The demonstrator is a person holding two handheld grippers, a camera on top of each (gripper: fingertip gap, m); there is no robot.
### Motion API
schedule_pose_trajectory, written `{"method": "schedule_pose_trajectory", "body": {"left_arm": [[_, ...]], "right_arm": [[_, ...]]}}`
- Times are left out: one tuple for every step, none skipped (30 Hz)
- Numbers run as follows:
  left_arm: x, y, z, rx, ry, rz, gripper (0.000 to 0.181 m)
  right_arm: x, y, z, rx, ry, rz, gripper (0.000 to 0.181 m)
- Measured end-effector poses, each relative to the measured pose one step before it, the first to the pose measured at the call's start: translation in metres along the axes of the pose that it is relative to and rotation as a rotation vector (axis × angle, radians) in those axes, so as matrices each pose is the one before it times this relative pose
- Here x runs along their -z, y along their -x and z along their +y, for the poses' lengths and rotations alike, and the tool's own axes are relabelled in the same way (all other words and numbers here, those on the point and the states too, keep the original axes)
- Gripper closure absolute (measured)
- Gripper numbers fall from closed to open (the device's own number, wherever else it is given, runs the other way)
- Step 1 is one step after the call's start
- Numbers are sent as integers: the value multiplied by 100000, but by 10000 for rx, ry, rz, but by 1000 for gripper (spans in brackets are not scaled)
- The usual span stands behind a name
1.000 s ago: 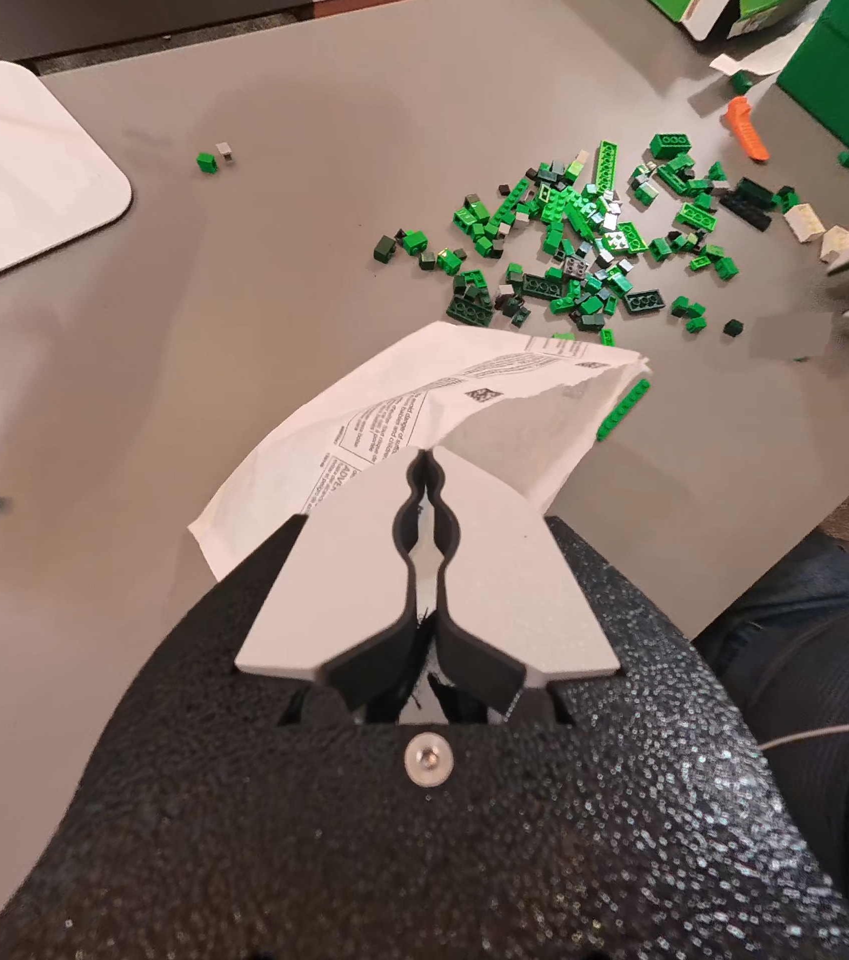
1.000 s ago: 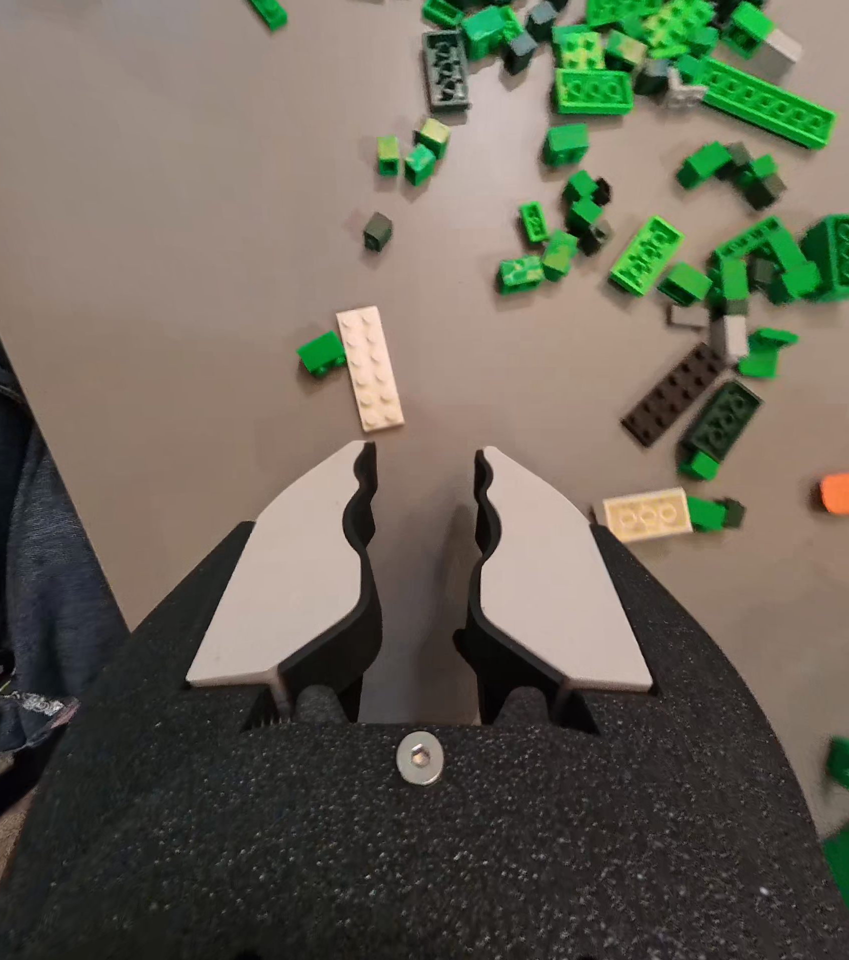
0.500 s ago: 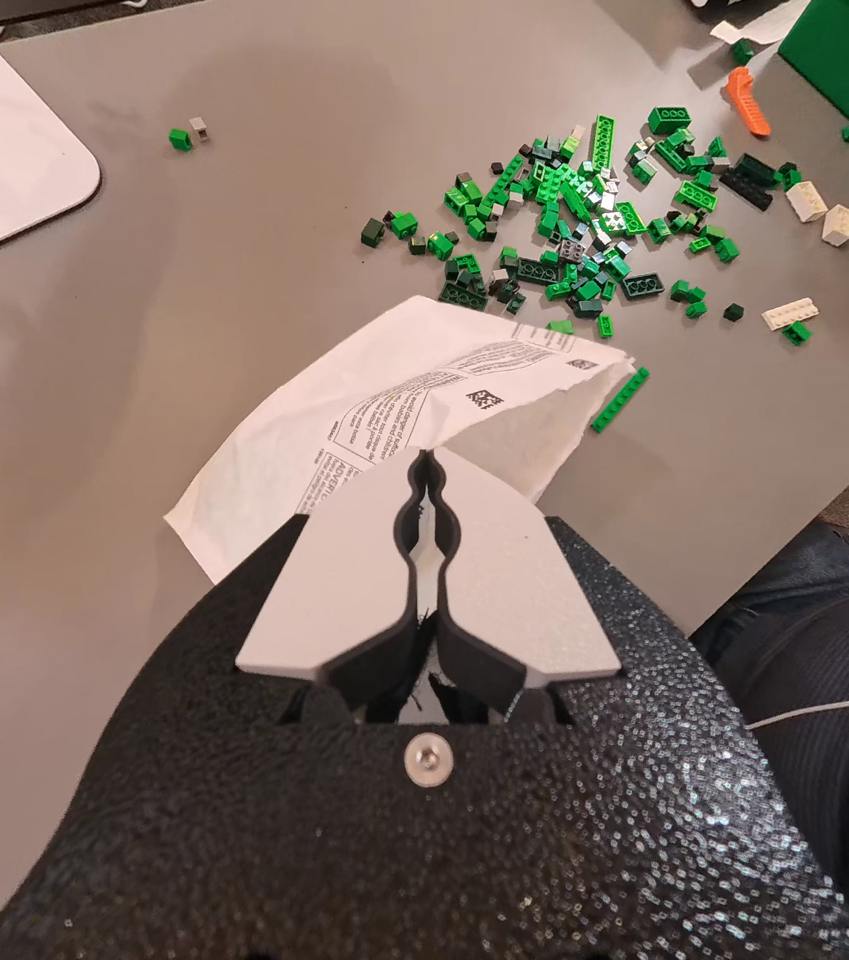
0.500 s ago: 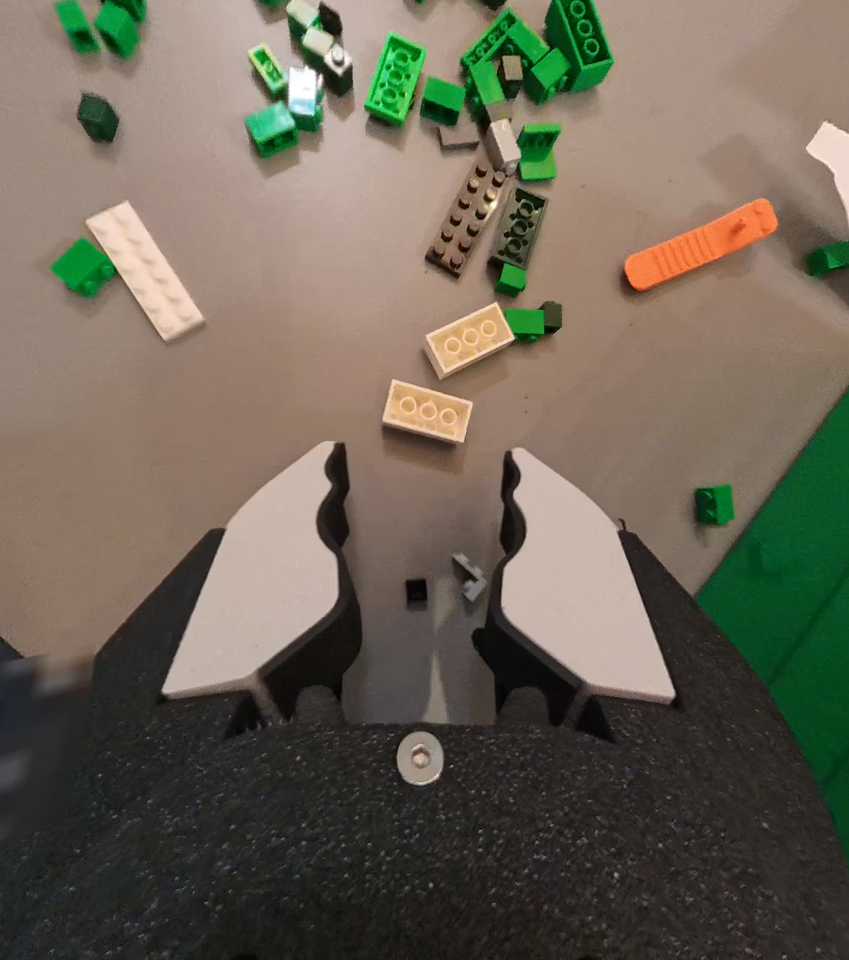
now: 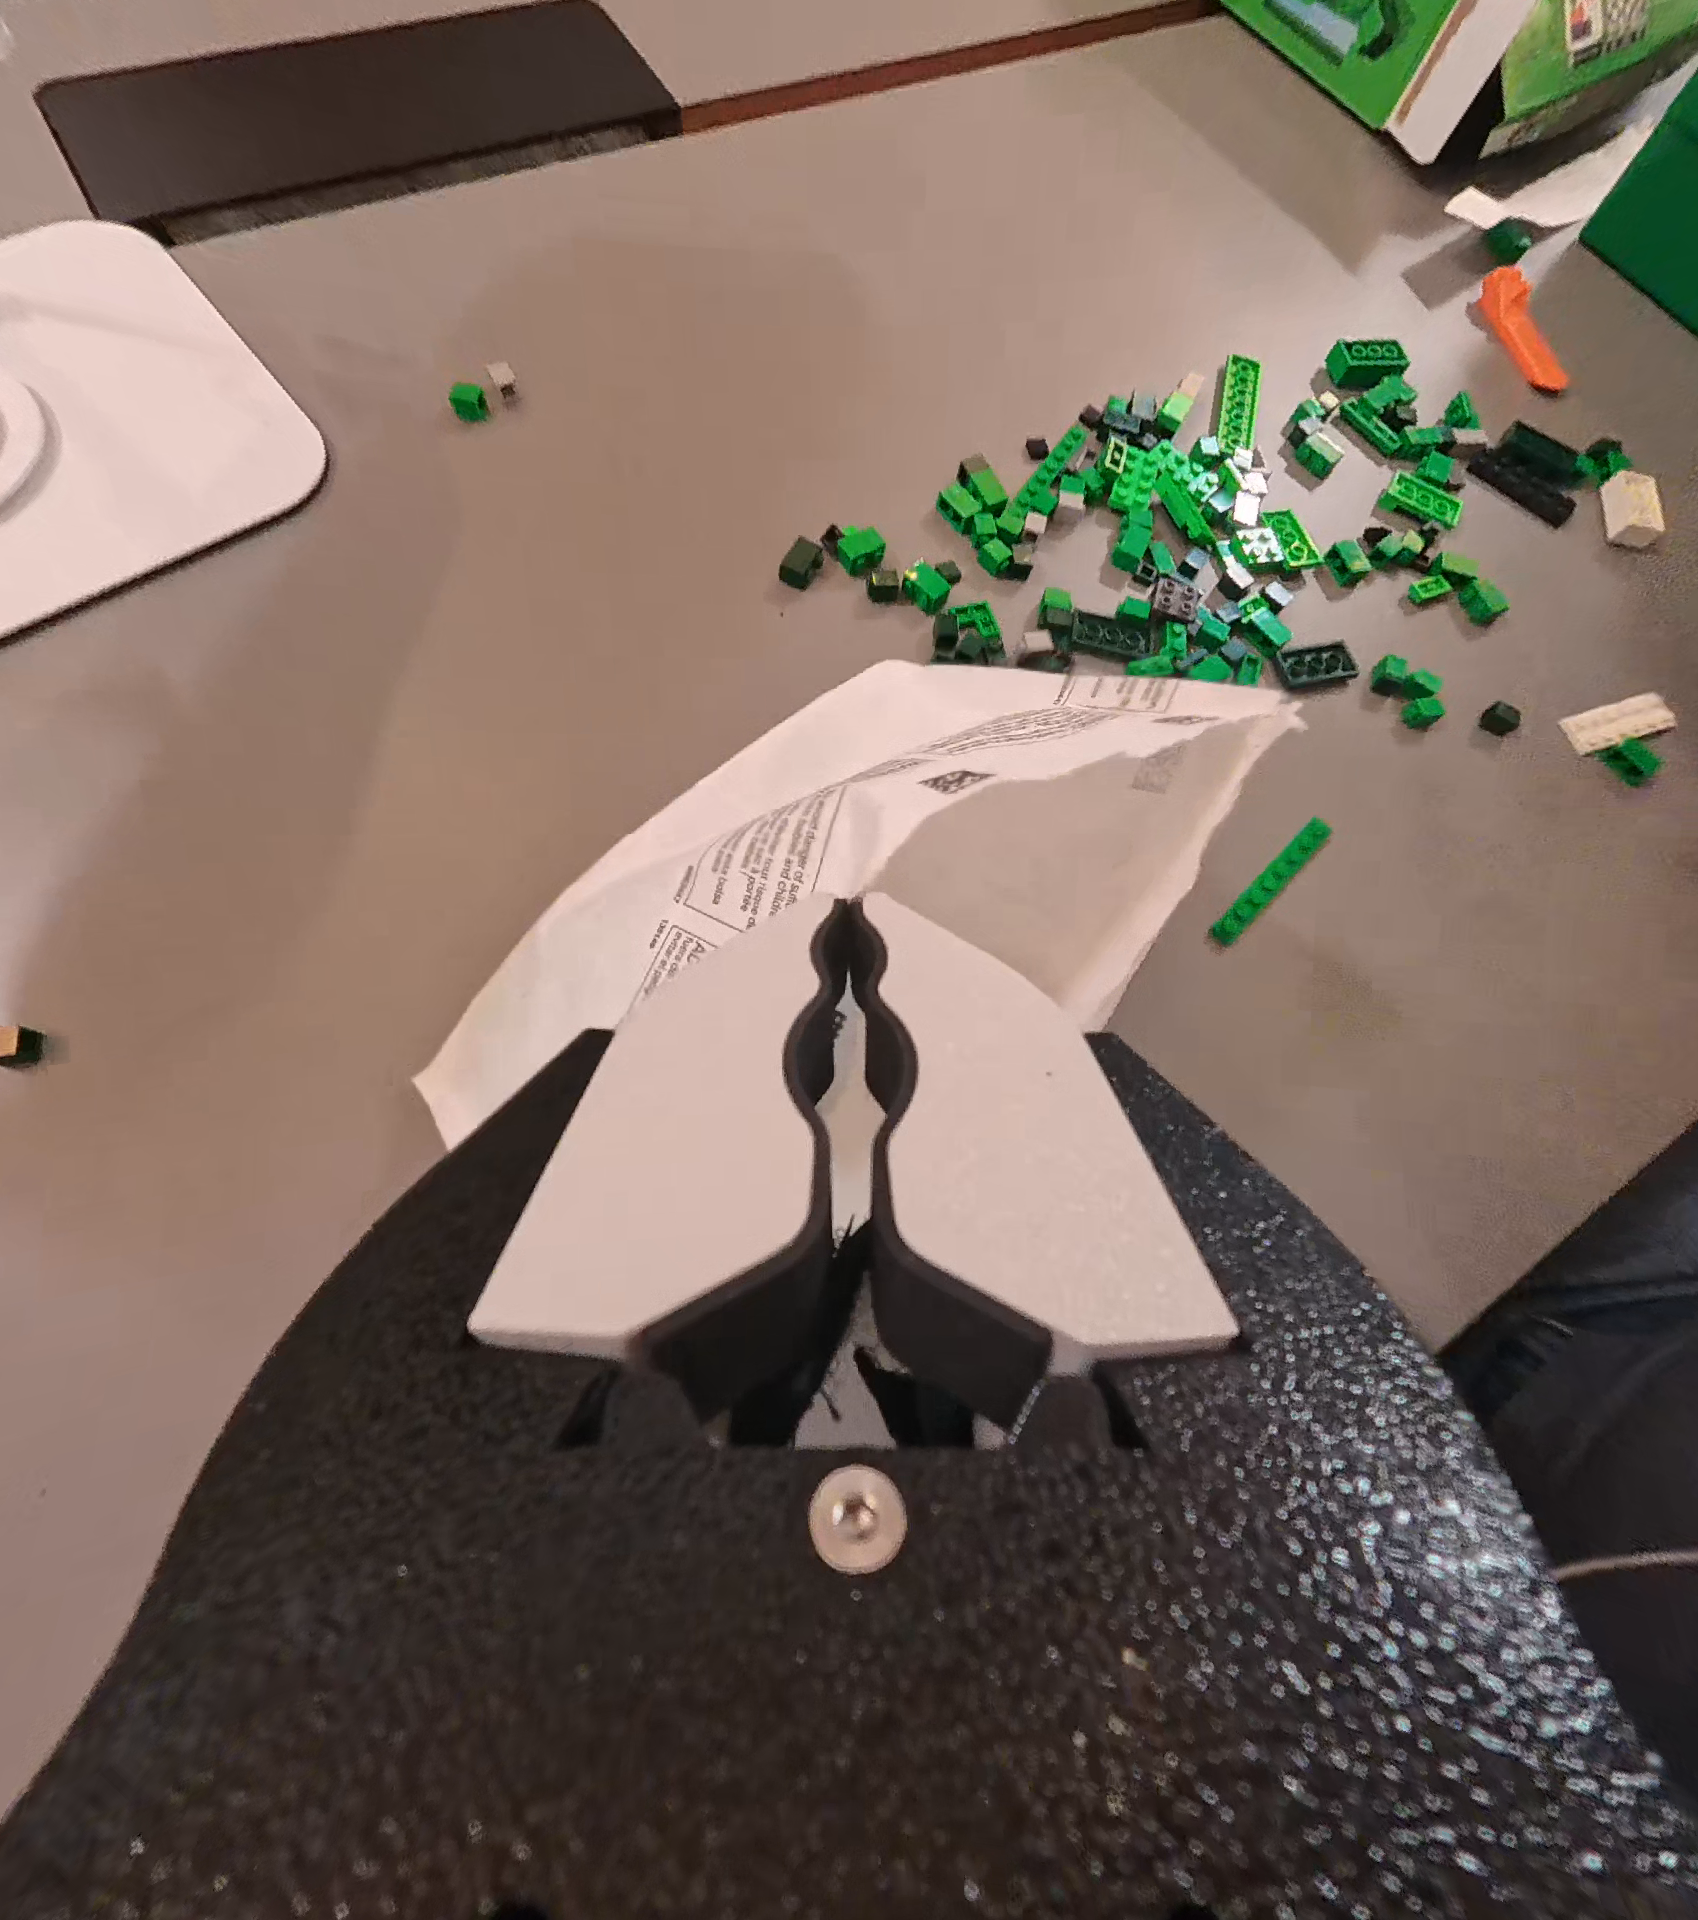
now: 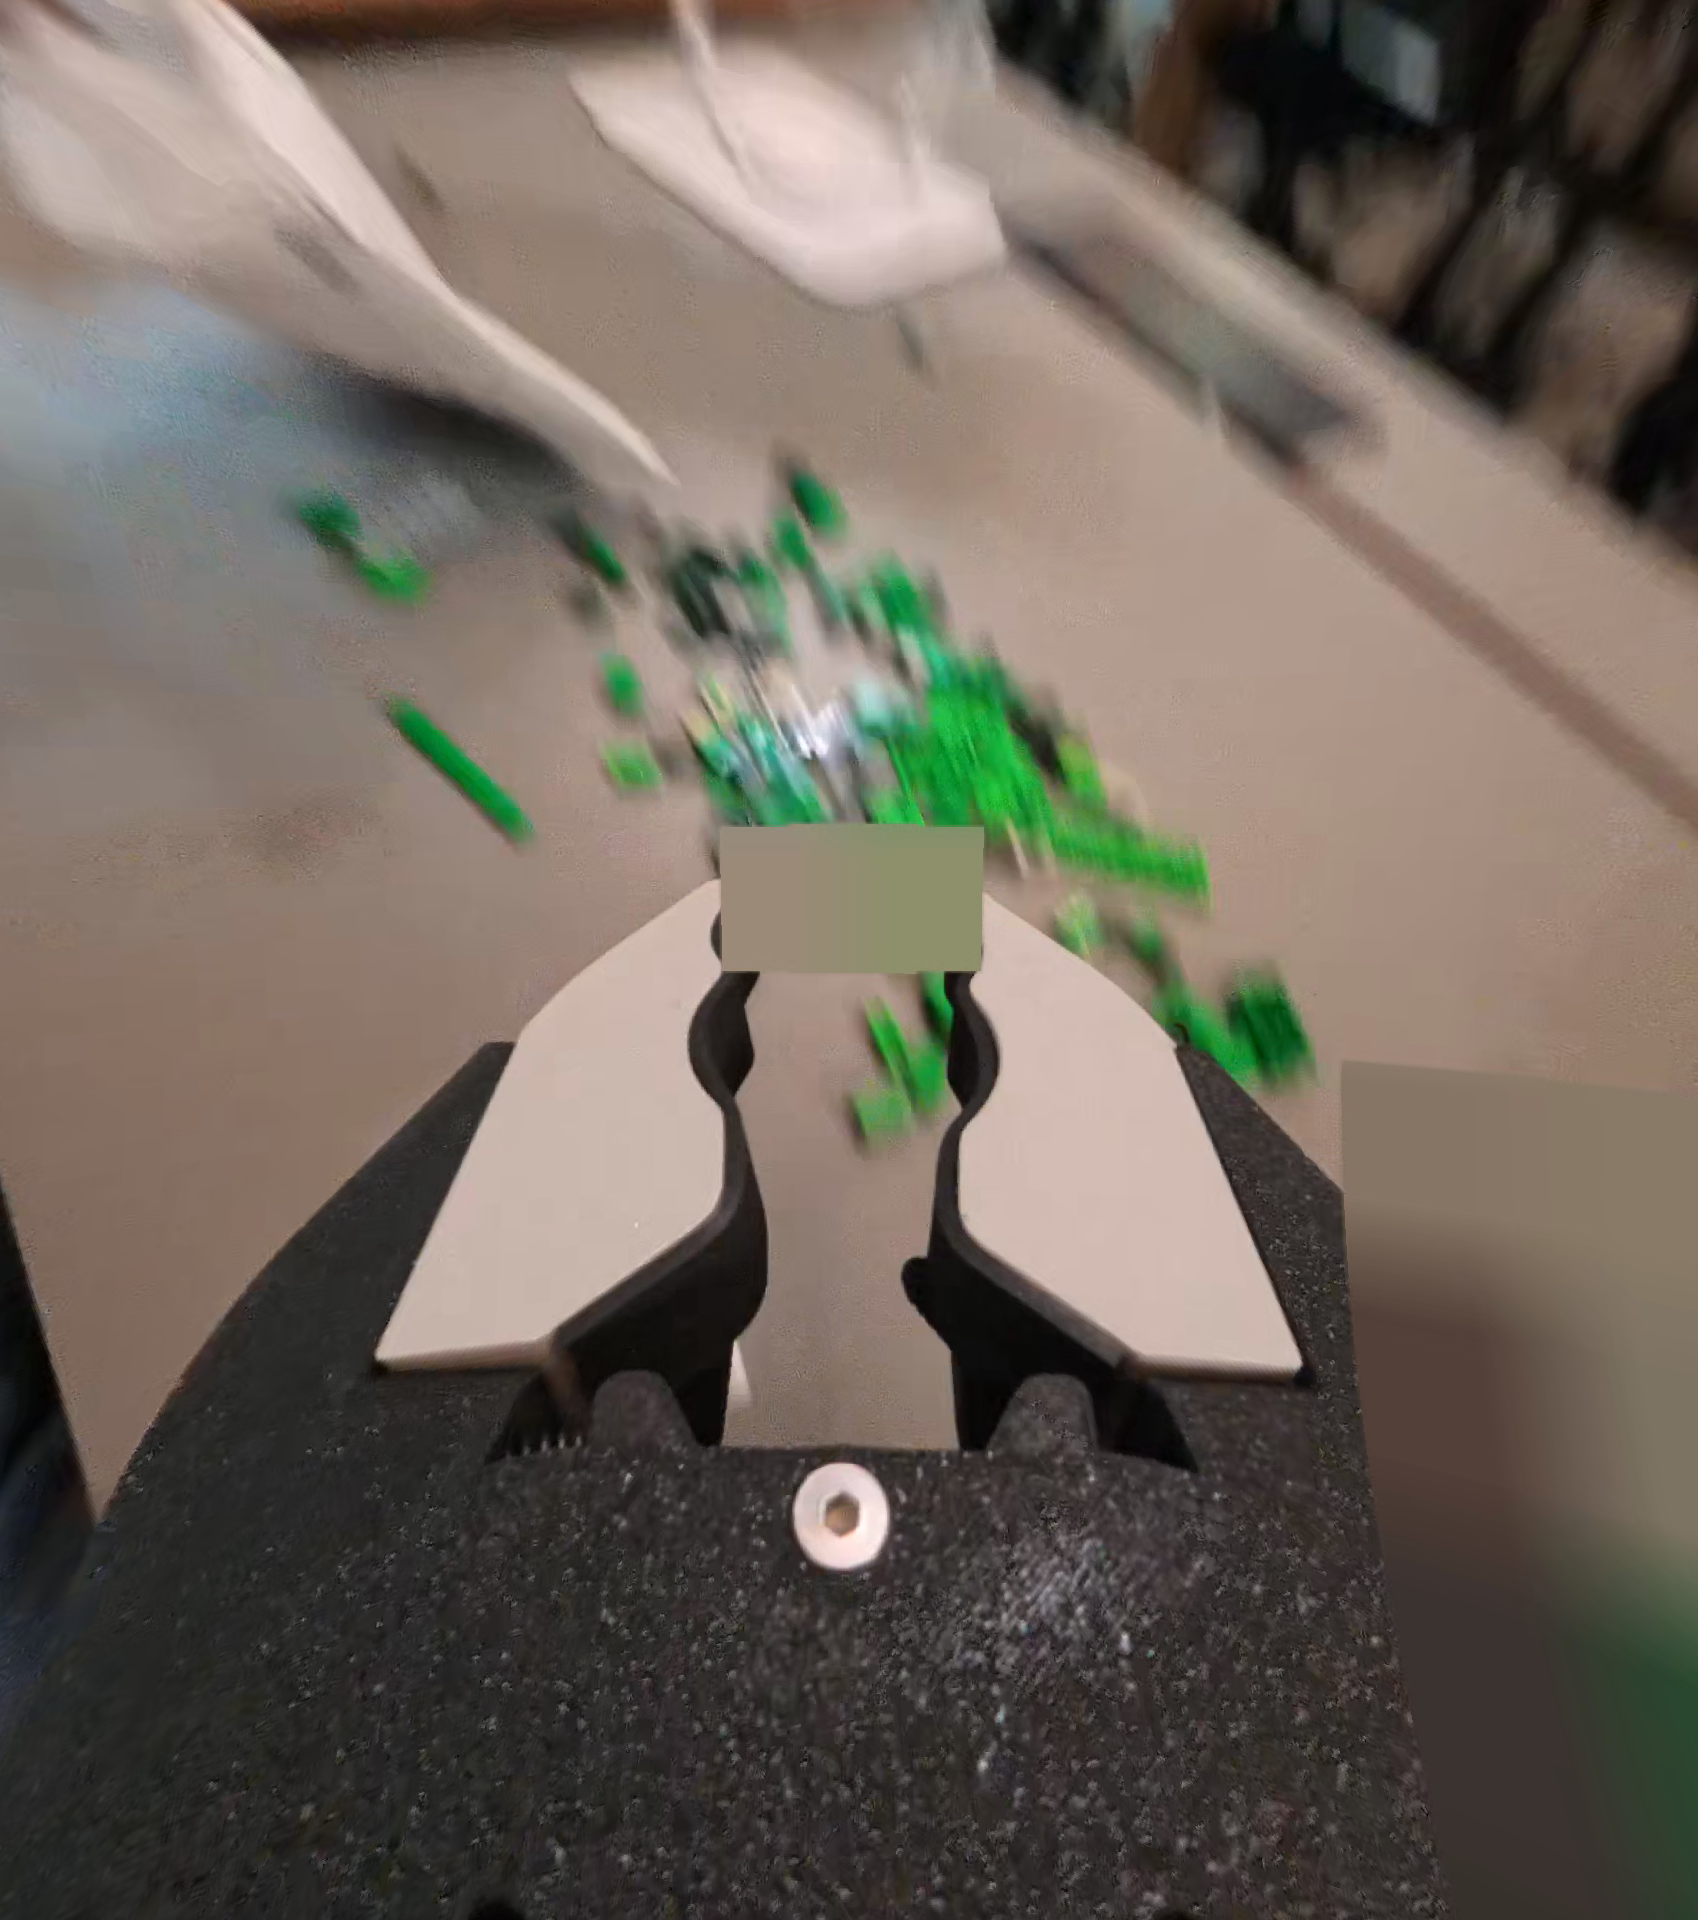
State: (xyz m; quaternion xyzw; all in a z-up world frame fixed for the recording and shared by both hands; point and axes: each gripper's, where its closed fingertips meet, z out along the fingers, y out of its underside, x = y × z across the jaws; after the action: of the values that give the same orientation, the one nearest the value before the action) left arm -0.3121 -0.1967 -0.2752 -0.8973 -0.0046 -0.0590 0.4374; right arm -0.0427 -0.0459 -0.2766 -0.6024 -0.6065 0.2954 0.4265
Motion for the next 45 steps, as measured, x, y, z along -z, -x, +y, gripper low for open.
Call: {"method": "schedule_pose_trajectory", "body": {"left_arm": [[-72, -75, -186, -43, -84, -45, 181], [-69, -132, -192, -50, -84, -21, 181], [-59, -173, -194, -50, -78, 10, 181], [-28, -193, -187, -49, -85, 15, 181], [-26, -208, -152, -51, -59, 22, 181], [-4, -190, -104, -59, -32, 21, 181], [-4, -150, -71, -57, -17, 6, 181], [17, -96, -64, -39, -19, -1, 181], [27, -59, -34, -8, -11, 15, 181], [31, -33, -15, -1, -17, 15, 181], [52, 37, -16, 11, -15, -8, 181], [36, 48, -10, 12, -7, -8, 181], [36, 52, -2, 13, -12, -3, 181], [15, 71, -6, 16, -12, -11, 181], [-21, 77, 13, 12, -3, -18, 181], [-31, 85, 30, 11, 13, -14, 181], [-54, 77, 39, 7, 11, -19, 181], [-52, 104, 70, 5, 33, -38, 181], [-48, 109, 80, 1, 41, -47, 181], [-14, 143, 84, 3, 33, -62, 181], [22, 175, 56, -4, 28, -86, 181], [55, 204, 34, -8, 16, -108, 181], [81, 206, -3, -8, -7, -96, 181], [114, 186, -36, 11, -31, -70, 181], [116, 179, -44, 36, -40, -47, 181], [119, 172, -30, 47, -40, -39, 181], [115, 141, -17, 34, -35, -29, 181], [124, 155, -18, 23, -30, -42, 181], [114, 176, -6, 16, -22, -62, 181], [134, 173, -14, 10, -21, -71, 181], [133, 195, 3, 10, -14, -87, 181], [131, 208, 9, 6, -4, -94, 181], [155, 208, 16, 6, -1, -93, 181], [151, 234, 11, 9, -4, -106, 181], [169, 228, 9, 9, -9, -107, 181], [179, 203, 0, 15, -13, -82, 181], [171, 170, -13, 23, -22, -60, 181], [153, 137, -8, 22, -16, -41, 181], [135, 128, 6, 20, -14, -41, 181], [129, 114, 4, 21, -12, -39, 181], [98, 96, 31, 21, 4, -26, 181], [87, 106, 21, 18, 0, -32, 181], [78, 115, 14, 15, -1, -46, 181], [81, 139, 2, 8, -5, -60, 181], [77, 138, -6, 9, -10, -59, 181]], "right_arm": [[-1498, 2177, -3405, 806, -989, -303, 147], [-1959, 2172, -2958, 795, -829, -353, 148], [-2247, 2182, -2336, 820, -576, -452, 148], [-2342, 1787, -1778, 820, -351, -336, 147], [-2228, 1330, -1370, 840, -201, -194, 147], [-2005, 756, -957, 830, -65, 10, 147], [-1716, 283, -675, 715, -21, 195, 147], [-1434, 333, -418, 502, -10, 38, 147], [-1197, 407, -150, 227, 82, -145, 147], [-951, 266, 106, 87, 161, -117, 147], [-728, 224, 217, 91, 149, -112, 147], [-528, 198, 263, 27, 169, -112, 145], [-317, 58, 162, -31, 142, -16, 136], [-77, 94, 14, -22, 41, -32, 132], [151, 73, -104, -21, -55, 5, 131], [362, -25, -102, -20, -86, 82, 130], [569, -121, 31, 7, -19, 141, 130], [834, -304, 193, 18, 39, 249, 129], [1081, -467, 403, -40, 39, 304, 129], [1251, -568, 709, -195, 46, 305, 131], [1320, -659, 1142, -386, 112, 262, 132], [1353, -799, 1634, -551, 248, 256, 134], [1318, -972, 2149, -631, 423, 267, 135], [1296, -1220, 2583, -628, 570, 328, 135], [1296, -1552, 2810, -598, 652, 455, 135], [1300, -1839, 2817, -562, 672, 554, 135], [1254, -2036, 2637, -525, 619, 601, 135], [1110, -2055, 2507, -498, 616, 527, 136], [907, -1807, 2451, -469, 681, 290, 135], [649, -1413, 2315, -497, 689, 0, 134], [416, -898, 2091, -574, 633, -322, 133], [202, -526, 1818, -606, 604, -509, 128], [70, -461, 1403, -472, 464, -402, 122], [-55, -128, 1132, -183, 373, -432, 119], [-132, -184, 924, -3, 346, -224, 120], [-202, -381, 697, 83, 301, 34, 120], [-247, -226, 428, 112, 194, 10, 120], [-269, -79, 118, 68, 57, -44, 120], [-246, -63, -23, 27, -1, -32, 123], [-136, -129, -141, 37, -45, 53, 126], [-19, -141, -43, 47, 46, 71, 131], [62, -130, 19, 65, 92, 73, 137], [83, 51, 25, 91, 85, -25, 143], [40, 31, 65, 63, 91, 22, 148], [56, -45, 88, 90, 88, 90, 148]]}}
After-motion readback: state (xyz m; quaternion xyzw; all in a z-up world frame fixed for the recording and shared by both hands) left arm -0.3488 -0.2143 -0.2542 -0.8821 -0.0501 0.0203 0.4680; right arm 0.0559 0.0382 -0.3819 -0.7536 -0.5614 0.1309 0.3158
